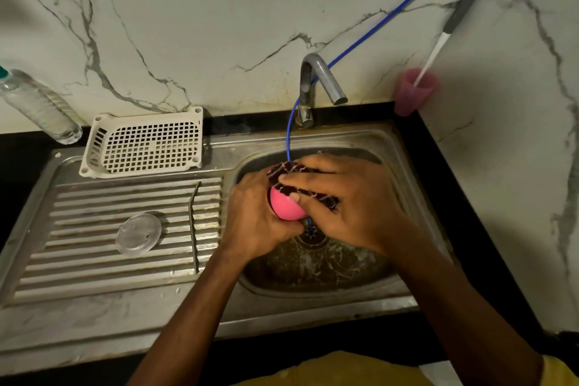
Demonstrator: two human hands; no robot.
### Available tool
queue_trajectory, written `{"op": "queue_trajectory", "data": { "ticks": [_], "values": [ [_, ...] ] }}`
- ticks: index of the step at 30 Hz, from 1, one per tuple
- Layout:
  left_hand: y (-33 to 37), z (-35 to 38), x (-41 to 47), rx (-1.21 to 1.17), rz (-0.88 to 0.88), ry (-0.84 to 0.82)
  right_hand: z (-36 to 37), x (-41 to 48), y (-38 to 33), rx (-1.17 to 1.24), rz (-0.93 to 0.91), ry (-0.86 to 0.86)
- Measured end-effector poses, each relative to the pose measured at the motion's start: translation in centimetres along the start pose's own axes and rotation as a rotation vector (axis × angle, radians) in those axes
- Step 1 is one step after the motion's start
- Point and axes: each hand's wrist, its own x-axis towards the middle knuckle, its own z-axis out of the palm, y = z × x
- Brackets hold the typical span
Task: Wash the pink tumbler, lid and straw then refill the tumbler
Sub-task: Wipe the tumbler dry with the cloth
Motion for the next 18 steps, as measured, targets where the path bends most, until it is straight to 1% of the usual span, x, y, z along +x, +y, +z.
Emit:
{"op": "queue_trajectory", "data": {
  "ticks": [2, 4, 6, 8, 10, 12, 14, 16, 18],
  "values": [
    [0.1, -0.2, 0.0, 0.002, 0.000, 0.026, 0.3, 0.5, -0.1, -0.034, 0.018, 0.005],
    [-0.1, -0.4, -0.1, 0.024, 0.006, 0.060, 0.3, 1.0, 0.6, -0.067, 0.121, 0.055],
    [-0.5, -0.3, -0.3, 0.025, 0.006, 0.084, 0.3, 0.4, 1.1, -0.038, 0.173, 0.090],
    [-0.7, -0.3, -0.4, -0.027, -0.025, 0.106, 0.5, -1.1, 0.3, 0.021, 0.163, 0.068],
    [-0.6, -0.1, -0.4, -0.086, -0.049, 0.114, 0.8, -2.4, -1.2, 0.044, 0.106, 0.052],
    [-0.2, 0.1, -0.6, -0.110, -0.038, 0.110, 0.7, -2.7, -2.4, 0.011, 0.006, 0.049],
    [0.2, 0.3, -0.7, -0.104, 0.002, 0.108, 0.6, -2.0, -2.7, -0.073, -0.067, 0.047],
    [0.2, 0.5, -0.7, -0.103, 0.047, 0.130, 0.3, -0.7, -2.5, -0.111, -0.043, 0.063],
    [0.0, 0.5, -0.6, -0.104, 0.074, 0.164, 0.1, 0.5, -1.9, -0.132, 0.043, 0.091]
  ]
}}
